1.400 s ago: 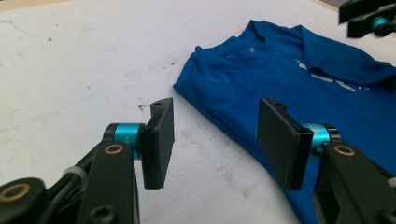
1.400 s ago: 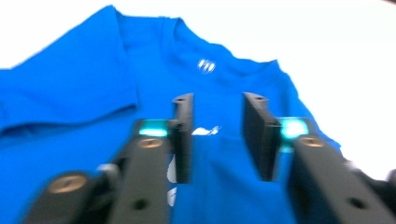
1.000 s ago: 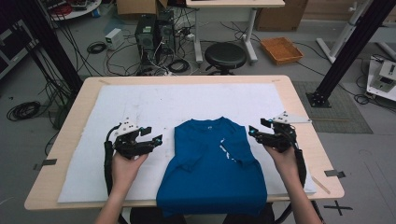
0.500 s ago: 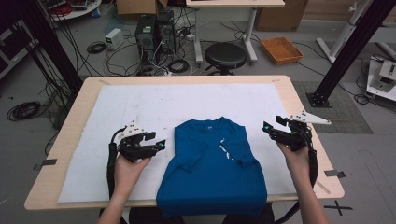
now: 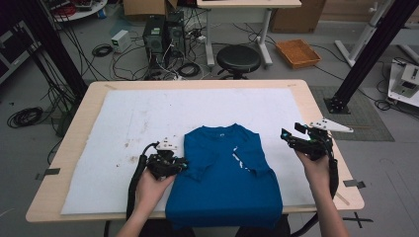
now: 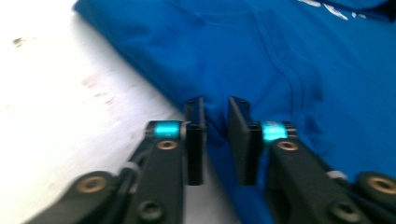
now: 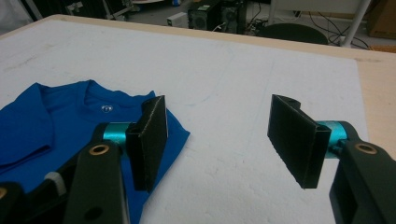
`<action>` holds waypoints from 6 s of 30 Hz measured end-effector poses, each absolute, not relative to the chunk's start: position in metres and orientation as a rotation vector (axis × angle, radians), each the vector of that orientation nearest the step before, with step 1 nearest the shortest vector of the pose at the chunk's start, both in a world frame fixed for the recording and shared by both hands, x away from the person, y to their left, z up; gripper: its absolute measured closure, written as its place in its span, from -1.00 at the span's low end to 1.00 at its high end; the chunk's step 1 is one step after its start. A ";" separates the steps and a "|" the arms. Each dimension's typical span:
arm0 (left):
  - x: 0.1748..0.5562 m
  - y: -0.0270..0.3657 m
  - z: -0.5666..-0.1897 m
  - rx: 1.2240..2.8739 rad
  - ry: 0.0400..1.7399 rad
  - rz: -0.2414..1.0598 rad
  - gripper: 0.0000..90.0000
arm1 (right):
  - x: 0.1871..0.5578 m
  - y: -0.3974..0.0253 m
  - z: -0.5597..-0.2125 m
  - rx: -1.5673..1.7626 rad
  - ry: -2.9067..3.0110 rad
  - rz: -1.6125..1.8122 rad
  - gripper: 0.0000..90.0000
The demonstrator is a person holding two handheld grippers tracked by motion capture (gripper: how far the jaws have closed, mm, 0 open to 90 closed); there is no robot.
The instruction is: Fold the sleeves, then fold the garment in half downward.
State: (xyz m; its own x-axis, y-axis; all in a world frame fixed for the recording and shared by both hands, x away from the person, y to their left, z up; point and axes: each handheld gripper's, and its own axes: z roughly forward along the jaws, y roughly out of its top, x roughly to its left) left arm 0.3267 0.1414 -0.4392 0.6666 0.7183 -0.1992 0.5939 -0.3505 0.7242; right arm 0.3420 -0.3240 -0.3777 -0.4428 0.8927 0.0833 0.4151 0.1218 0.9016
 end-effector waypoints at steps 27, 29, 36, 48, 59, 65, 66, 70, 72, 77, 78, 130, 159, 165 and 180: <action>0.349 0.159 -0.429 1.858 1.129 0.339 0.18 | 0.346 -0.327 -0.383 1.292 1.917 1.272 -0.15; 0.346 0.167 -0.421 1.831 1.094 0.397 0.05 | 0.346 -0.328 -0.383 1.301 1.919 1.274 -0.15; 0.335 0.191 -0.401 1.788 1.015 0.557 -0.09 | 0.346 -0.330 -0.384 1.307 1.927 1.275 -0.20; 0.333 0.194 -0.400 1.789 0.999 0.564 -0.09 | 0.347 -0.328 -0.386 1.303 1.936 1.268 -0.20; 0.335 0.195 -0.399 1.782 0.994 0.556 -0.09 | 0.350 -0.325 -0.388 1.302 1.946 1.262 -0.20; 0.340 0.191 -0.397 1.781 0.983 0.554 -0.09 | 0.355 -0.320 -0.390 1.303 1.959 1.251 -0.20; 0.341 0.190 -0.396 1.786 0.978 0.549 -0.09 | 0.356 -0.318 -0.390 1.304 1.962 1.251 -0.20; 0.348 0.183 -0.395 1.790 0.963 0.537 -0.09 | 0.363 -0.311 -0.392 1.306 1.983 1.240 -0.20; 0.354 0.178 -0.395 1.789 0.957 0.520 -0.09 | 0.368 -0.307 -0.394 1.308 1.998 1.237 -0.20; 0.374 0.160 -0.398 1.795 0.967 0.461 -0.09 | 0.383 -0.292 -0.402 1.323 2.031 1.224 -0.16; 0.378 0.156 -0.399 1.800 0.968 0.450 -0.09 | 0.387 -0.289 -0.403 1.327 2.040 1.225 -0.16; 0.451 0.097 -0.434 2.015 1.013 0.356 0.93 | 0.453 -0.219 -0.429 1.286 2.244 1.141 0.97; 0.365 0.103 -0.365 2.004 0.667 0.483 0.93 | 0.364 -0.242 -0.374 1.089 2.138 1.387 0.97; 0.335 0.105 -0.366 2.018 0.608 0.479 0.93 | 0.331 -0.246 -0.378 1.044 2.148 1.420 0.97; 0.246 0.108 -0.392 2.066 0.458 0.445 0.93 | 0.232 -0.251 -0.396 0.895 2.216 1.335 0.97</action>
